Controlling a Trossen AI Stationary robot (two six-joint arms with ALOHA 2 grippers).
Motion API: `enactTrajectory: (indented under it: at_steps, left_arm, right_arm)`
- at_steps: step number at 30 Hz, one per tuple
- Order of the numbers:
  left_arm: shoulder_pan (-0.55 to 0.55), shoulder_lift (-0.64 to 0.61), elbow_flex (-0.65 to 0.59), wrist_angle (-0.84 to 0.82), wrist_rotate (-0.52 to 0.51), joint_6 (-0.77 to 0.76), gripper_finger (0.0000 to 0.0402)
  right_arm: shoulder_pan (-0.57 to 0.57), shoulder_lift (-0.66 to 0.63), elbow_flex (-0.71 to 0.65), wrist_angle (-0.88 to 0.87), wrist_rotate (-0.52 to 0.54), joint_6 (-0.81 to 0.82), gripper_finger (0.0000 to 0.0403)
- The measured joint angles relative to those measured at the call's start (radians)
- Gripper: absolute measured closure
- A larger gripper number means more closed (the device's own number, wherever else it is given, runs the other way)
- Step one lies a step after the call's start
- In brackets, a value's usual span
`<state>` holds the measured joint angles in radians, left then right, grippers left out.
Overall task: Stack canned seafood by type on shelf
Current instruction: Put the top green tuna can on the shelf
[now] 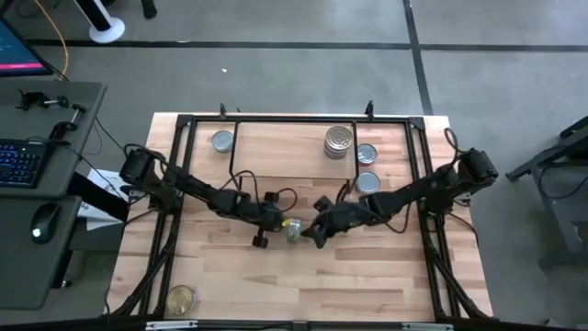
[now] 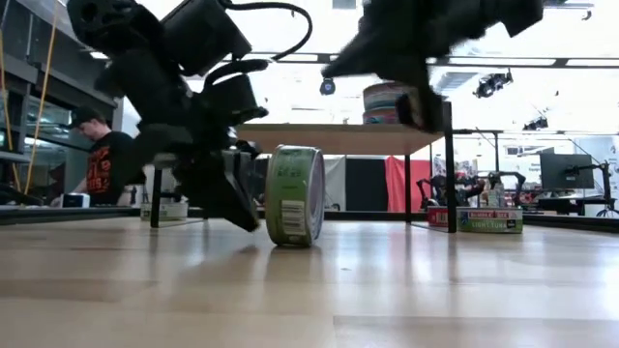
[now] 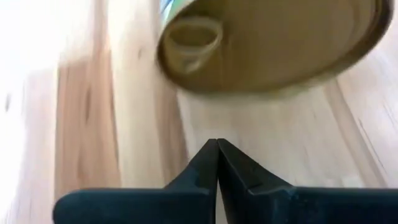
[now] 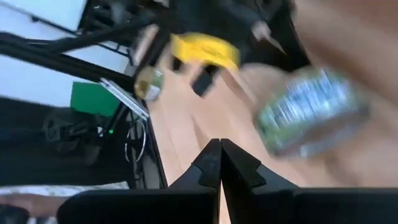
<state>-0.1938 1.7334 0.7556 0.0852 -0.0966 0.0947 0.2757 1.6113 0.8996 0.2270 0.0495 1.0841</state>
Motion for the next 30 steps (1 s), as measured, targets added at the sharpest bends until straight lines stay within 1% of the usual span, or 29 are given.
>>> enactTrajectory:
  at_steps: [2, 4, 6, 8, 11, 14, 16, 18, 21, 24, 26, 28, 30]
  left_arm:
    - [0.003, -0.044, -0.012, -0.066, 0.0, -0.068, 0.0401]
    - [-0.002, -0.102, -0.042, -0.081, 0.001, -0.162, 0.0401]
    - [-0.024, -0.17, -0.086, -0.08, 0.0, -0.276, 0.0401]
    - [-0.063, -0.244, -0.133, -0.07, -0.012, -0.392, 0.0401]
    - [-0.146, -0.362, -0.189, -0.058, -0.093, -0.555, 0.0402]
    - [-0.228, -0.462, -0.223, -0.064, -0.188, -0.689, 0.0401]
    - [-0.274, -0.504, -0.222, -0.067, -0.251, -0.745, 0.0401]
    - [-0.311, -0.533, -0.222, -0.057, -0.309, -0.783, 0.0402]
    - [-0.352, -0.556, -0.223, -0.061, -0.374, -0.842, 0.0402]
    - [-0.381, -0.557, -0.222, -0.057, -0.419, -0.884, 0.0402]
    - [-0.394, -0.551, -0.223, -0.059, -0.436, -0.897, 0.0401]
    - [-0.399, -0.546, -0.222, -0.066, -0.437, -0.905, 0.0401]
    - [-0.404, -0.546, -0.223, -0.068, -0.438, -0.905, 0.0402]
  right_arm:
    - [-0.026, -0.014, 0.044, -0.02, -0.033, -0.128, 0.0403]
    - [-0.051, -0.009, 0.119, -0.1, -0.099, -0.293, 0.0403]
    - [-0.073, 0.02, 0.228, -0.248, -0.156, -0.455, 0.0402]
    - [-0.094, 0.057, 0.343, -0.447, -0.178, -0.617, 0.0402]
    - [-0.124, 0.12, 0.506, -0.725, -0.178, -0.834, 0.0387]
    - [-0.154, 0.193, 0.638, -0.929, -0.178, -1.04, 0.0349]
    - [-0.167, 0.25, 0.711, -1.05, -0.177, -1.167, 0.0314]
    - [-0.174, 0.307, 0.778, -1.134, -0.171, -1.279, 0.0275]
    - [-0.168, 0.395, 0.874, -1.242, -0.11, -1.393, 0.0214]
    - [-0.143, 0.476, 0.964, -1.332, 0.011, -1.517, 0.016]
    - [-0.126, 0.513, 1.022, -1.367, 0.059, -1.601, 0.0136]
    - [-0.113, 0.54, 1.068, -1.401, 0.063, -1.671, 0.0123]
    - [-0.101, 0.565, 1.102, -1.422, 0.058, -1.721, 0.012]
